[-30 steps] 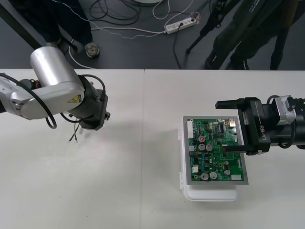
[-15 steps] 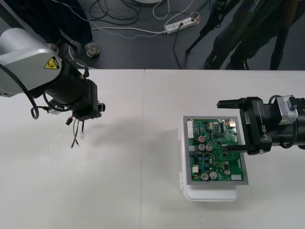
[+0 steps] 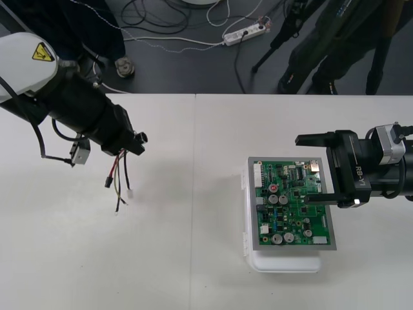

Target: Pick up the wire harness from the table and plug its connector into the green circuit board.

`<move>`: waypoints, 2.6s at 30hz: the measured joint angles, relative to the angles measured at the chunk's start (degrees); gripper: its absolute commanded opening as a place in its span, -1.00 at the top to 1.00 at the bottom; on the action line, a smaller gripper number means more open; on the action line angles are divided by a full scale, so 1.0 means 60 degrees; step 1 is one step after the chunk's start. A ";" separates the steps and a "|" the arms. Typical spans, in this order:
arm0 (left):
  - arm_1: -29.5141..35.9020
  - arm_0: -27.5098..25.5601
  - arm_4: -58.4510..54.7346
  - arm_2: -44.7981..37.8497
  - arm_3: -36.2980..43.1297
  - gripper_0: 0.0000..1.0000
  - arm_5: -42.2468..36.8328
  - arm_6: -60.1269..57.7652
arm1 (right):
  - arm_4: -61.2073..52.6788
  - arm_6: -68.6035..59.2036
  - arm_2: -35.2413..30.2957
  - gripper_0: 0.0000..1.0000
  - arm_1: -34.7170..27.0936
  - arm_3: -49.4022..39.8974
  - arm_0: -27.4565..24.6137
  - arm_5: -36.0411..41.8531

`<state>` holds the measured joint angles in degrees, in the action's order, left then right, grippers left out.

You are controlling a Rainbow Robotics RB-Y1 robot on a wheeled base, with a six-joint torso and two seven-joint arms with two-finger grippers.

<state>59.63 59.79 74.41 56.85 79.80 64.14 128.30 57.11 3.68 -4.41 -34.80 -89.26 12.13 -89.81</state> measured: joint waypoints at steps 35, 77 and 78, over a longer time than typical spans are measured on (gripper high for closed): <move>0.0074 -0.1939 -0.5520 -0.0525 -0.0746 1.00 0.1654 -0.7387 | 0.0076 -0.0544 -0.0257 -1.00 0.0001 0.0000 -0.0003 0.0000; -0.2435 -0.6229 -0.3614 -0.6178 0.0028 1.00 0.3427 -1.8938 | -0.0239 -0.0575 -0.0373 -1.00 0.0018 0.0002 -0.0024 0.0000; -0.2521 -0.6241 -0.3531 -0.6244 0.0028 1.00 0.3510 -1.9246 | -0.0263 -0.0575 -0.0373 -1.00 0.0018 0.0002 -0.0024 0.0000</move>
<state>44.50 22.34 53.23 19.38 79.97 85.20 12.83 55.53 0.22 -6.65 -34.69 -89.25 11.99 -89.81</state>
